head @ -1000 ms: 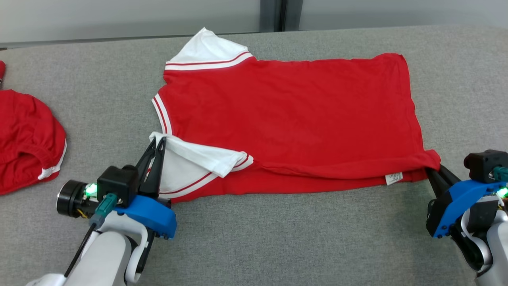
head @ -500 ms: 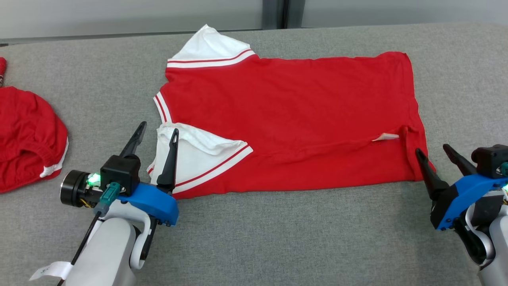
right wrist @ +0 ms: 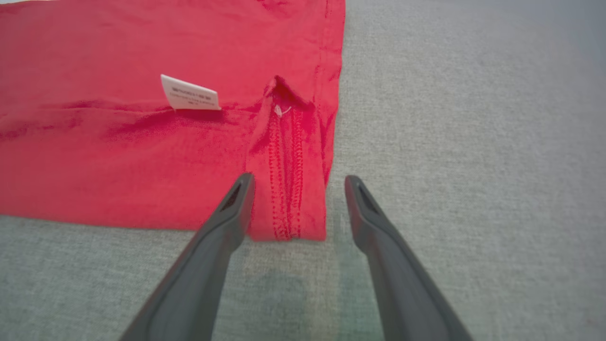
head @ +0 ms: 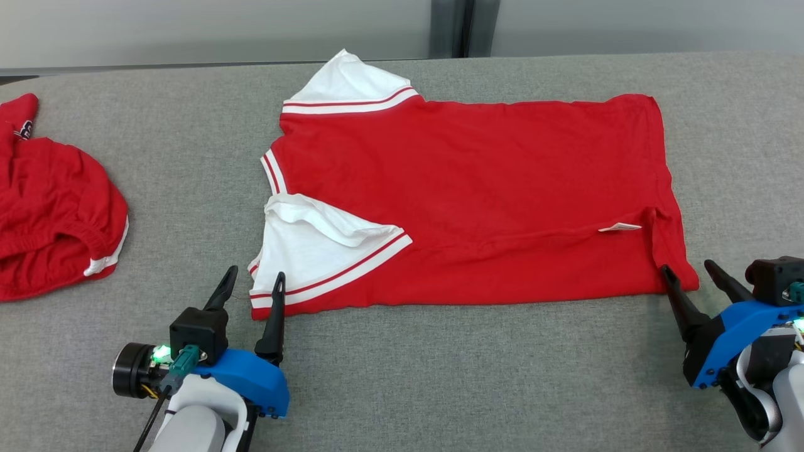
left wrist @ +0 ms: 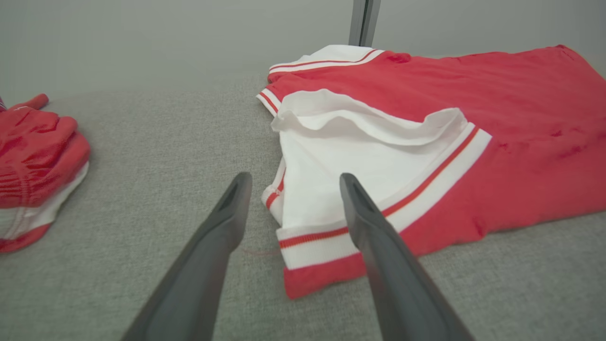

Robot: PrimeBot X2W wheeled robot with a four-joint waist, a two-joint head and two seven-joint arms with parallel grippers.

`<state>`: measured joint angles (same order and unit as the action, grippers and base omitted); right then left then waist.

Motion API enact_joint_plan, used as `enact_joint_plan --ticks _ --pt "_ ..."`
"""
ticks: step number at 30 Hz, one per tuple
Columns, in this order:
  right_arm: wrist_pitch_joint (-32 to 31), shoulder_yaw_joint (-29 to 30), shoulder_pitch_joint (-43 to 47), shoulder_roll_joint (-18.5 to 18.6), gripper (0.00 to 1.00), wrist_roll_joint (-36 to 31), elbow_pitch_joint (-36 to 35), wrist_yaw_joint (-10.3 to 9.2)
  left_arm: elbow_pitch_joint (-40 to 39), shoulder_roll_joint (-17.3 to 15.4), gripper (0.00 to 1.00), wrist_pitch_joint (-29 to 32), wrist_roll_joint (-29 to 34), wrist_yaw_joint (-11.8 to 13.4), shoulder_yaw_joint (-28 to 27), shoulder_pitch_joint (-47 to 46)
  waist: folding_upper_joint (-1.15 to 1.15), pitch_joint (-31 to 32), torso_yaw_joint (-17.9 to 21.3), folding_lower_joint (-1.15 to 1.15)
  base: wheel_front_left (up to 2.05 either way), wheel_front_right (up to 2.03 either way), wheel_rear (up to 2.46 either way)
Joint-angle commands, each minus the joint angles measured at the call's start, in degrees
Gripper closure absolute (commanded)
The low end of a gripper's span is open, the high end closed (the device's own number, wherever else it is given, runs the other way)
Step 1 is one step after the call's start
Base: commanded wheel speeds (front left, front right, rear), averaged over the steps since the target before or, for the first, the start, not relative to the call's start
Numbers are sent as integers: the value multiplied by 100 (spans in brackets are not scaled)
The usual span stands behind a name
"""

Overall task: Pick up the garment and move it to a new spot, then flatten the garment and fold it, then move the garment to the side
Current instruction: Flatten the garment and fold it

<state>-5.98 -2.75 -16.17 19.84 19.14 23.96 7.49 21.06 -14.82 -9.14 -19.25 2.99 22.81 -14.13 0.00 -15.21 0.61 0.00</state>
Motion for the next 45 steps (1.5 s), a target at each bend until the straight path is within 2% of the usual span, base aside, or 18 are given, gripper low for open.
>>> enact_joint_plan --ticks 1,8,17,18,19,20,21,22,30,33,38,45 --pt "27 -11 -8 -48 0 -25 47 1 18 3 0 18 -42 -11 -1 49 0 -12 -21 0 0 0 0" --pt "69 -131 -150 -180 0 -113 356 0 303 92 0 137 -168 -25 56 82 0 -58 -35 0 0 0 0" --pt "131 -164 -361 -237 0 -321 1026 -2 828 164 0 240 -283 -209 164 -62 0 -75 -46 0 0 0 0" --pt "125 -174 -375 -250 23 -340 1100 -5 876 181 0 251 -295 -237 181 -90 0 -75 -49 0 0 0 0" --pt "146 -187 -383 -271 55 -327 1149 -5 920 201 13 248 -320 -264 192 -119 0 -72 -50 0 0 0 0" --pt "161 -207 -391 -288 93 -302 1182 -5 964 214 57 238 -332 -274 196 -145 0 -68 -49 0 0 0 0" --pt "178 -226 -397 -306 100 -285 1212 -5 1011 215 83 221 -331 -291 200 -169 0 -56 -44 0 0 0 0" --pt "223 -242 -405 -318 100 -268 1217 -4 1044 209 100 192 -328 -302 207 -200 0 -38 -35 0 0 0 0" --pt "573 -405 -304 -353 100 -96 1248 -3 965 108 100 -58 -426 -179 80 -18 0 390 33 0 0 0 0" --pt "628 -435 -125 -350 100 -28 1160 -3 755 107 100 -104 -500 -48 30 240 0 586 36 0 0 0 0" --pt "641 -352 329 -317 100 59 792 -3 218 37 100 -28 -569 184 -4 846 0 780 4 0 0 0 0" --pt "401 -16 1385 -384 100 43 -152 -4 -723 -84 100 191 -671 610 -75 1808 0 1000 -89 0 0 0 0"
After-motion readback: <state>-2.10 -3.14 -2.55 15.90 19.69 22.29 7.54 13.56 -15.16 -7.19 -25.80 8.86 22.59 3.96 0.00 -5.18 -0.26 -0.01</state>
